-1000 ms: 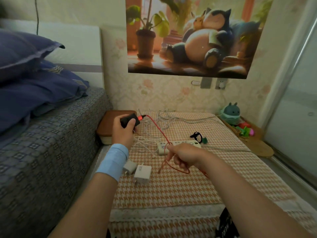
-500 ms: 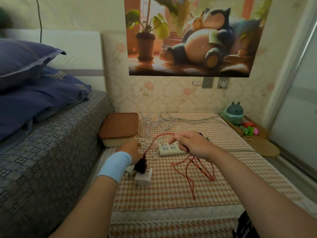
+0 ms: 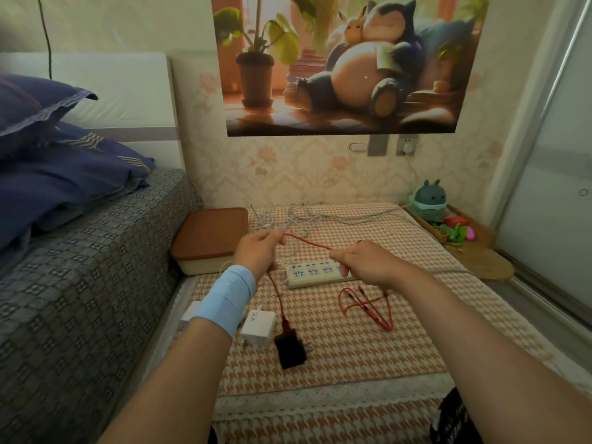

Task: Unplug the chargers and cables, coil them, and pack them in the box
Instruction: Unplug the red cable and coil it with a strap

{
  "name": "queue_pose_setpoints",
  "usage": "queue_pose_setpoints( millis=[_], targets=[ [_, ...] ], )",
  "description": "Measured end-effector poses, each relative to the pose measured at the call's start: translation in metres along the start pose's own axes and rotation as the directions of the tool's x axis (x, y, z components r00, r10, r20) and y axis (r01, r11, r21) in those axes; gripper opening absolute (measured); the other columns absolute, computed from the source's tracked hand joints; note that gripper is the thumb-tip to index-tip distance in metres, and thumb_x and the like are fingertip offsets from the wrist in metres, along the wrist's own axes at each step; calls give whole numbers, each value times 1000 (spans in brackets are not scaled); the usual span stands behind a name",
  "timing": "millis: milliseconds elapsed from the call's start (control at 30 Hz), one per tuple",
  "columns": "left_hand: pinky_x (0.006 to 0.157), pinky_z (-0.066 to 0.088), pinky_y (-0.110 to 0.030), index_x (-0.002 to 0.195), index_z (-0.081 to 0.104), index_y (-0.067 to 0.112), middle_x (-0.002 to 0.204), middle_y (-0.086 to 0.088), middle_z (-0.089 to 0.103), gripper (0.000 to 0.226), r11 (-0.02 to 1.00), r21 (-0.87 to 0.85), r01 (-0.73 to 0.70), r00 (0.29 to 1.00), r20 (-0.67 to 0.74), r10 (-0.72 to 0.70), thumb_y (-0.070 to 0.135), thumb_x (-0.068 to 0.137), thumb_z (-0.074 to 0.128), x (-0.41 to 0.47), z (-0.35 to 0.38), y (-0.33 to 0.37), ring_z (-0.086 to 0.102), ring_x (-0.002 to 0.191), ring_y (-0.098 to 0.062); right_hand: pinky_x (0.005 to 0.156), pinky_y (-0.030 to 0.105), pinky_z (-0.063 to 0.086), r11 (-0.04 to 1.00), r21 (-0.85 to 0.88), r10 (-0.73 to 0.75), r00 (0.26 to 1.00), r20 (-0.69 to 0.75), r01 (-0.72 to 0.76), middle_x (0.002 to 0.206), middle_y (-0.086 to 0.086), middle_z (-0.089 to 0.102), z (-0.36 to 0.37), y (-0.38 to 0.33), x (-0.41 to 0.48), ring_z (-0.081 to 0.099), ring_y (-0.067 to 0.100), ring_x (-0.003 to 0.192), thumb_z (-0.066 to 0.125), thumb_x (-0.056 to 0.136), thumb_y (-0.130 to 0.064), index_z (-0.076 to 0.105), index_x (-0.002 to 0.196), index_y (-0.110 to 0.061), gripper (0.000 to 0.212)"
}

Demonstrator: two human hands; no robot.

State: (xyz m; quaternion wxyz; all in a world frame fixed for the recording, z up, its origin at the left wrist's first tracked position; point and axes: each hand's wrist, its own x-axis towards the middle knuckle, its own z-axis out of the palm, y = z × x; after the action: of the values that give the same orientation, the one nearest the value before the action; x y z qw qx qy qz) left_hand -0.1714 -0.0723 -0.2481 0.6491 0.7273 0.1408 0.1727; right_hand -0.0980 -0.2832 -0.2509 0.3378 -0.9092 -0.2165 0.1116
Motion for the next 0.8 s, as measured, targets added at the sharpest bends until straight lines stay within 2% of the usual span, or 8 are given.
queue_pose_setpoints(
  millis=[133, 267, 333, 400, 467, 567, 667, 800],
  targets=[
    [45, 44, -24, 73, 53, 12, 52, 2, 34, 33, 895, -439, 79, 977, -144, -156, 23, 103, 46, 14, -13, -2, 31, 38, -11, 49, 29, 29, 962, -129, 250, 965, 78, -239, 56, 1, 43, -12, 28, 2, 33, 17, 43, 44, 104, -51, 65, 80, -13, 50],
    [60, 53, -33, 72, 54, 13, 52, 1, 48, 32, 843, -472, 257, 961, 33, -275, 22, 102, 47, 12, -9, -2, 42, 42, -13, 44, 24, 25, 959, 100, 247, 953, 174, -266, 54, -4, 32, -18, 18, 0, 24, 13, 43, 44, 105, -46, 53, 84, -13, 40],
    [68, 54, -35, 85, 62, 9, 76, -7, 63, 20, 927, -275, 254, 966, 21, -258, 15, 100, 49, 7, -2, 2, 56, 59, -18, 43, 24, 16, 914, 302, 174, 935, 309, -271, 58, -5, 26, -20, 4, -4, 17, 10, 45, 41, 108, -38, 47, 86, -15, 32],
    [87, 51, -35, 117, 61, 10, 119, -9, 64, 27, 988, 148, 46, 987, -156, -23, 0, 96, 48, 5, 4, 3, 63, 98, -24, 41, 22, 11, 878, 390, 109, 909, 402, -277, 61, -5, 22, -20, -6, -8, 12, 9, 47, 37, 107, -29, 45, 83, -18, 28],
    [107, 39, -33, 138, 49, 13, 140, -6, 51, 57, 858, 439, -267, 890, -230, 395, -12, 88, 42, -4, 8, 8, 48, 129, -22, 39, 21, 11, 886, 372, 95, 892, 442, -278, 62, -4, 22, -18, -12, -10, 13, 9, 46, 34, 108, -28, 45, 83, -18, 29],
    [115, 29, -27, 138, 52, 16, 145, -2, 47, 69, 510, 514, -690, 616, 46, 787, -17, 79, 39, -24, 19, 28, 38, 136, -14, 39, 21, 14, 918, 290, 103, 869, 483, -270, 60, -5, 24, -8, -18, -13, 16, 9, 46, 30, 110, -35, 46, 86, -17, 34],
    [113, 34, -32, 130, 61, 19, 137, 0, 56, 52, 384, 506, -772, 611, 426, 667, -1, 87, 40, -29, 34, 24, 47, 129, -15, 41, 21, 13, 920, 336, 13, 871, 491, -203, 60, -4, 23, -3, -26, -16, 16, 9, 46, 31, 110, -32, 45, 82, -17, 35],
    [69, 46, -32, 82, 68, 14, 75, 2, 62, 30, 472, 607, -640, 759, 404, 511, 32, 98, 51, -21, 31, 13, 54, 70, -14, 41, 23, 17, 873, 477, -98, 920, 380, -104, 57, -3, 29, -14, -25, -19, 21, 9, 43, 41, 108, -36, 50, 78, -17, 37]
  ],
)
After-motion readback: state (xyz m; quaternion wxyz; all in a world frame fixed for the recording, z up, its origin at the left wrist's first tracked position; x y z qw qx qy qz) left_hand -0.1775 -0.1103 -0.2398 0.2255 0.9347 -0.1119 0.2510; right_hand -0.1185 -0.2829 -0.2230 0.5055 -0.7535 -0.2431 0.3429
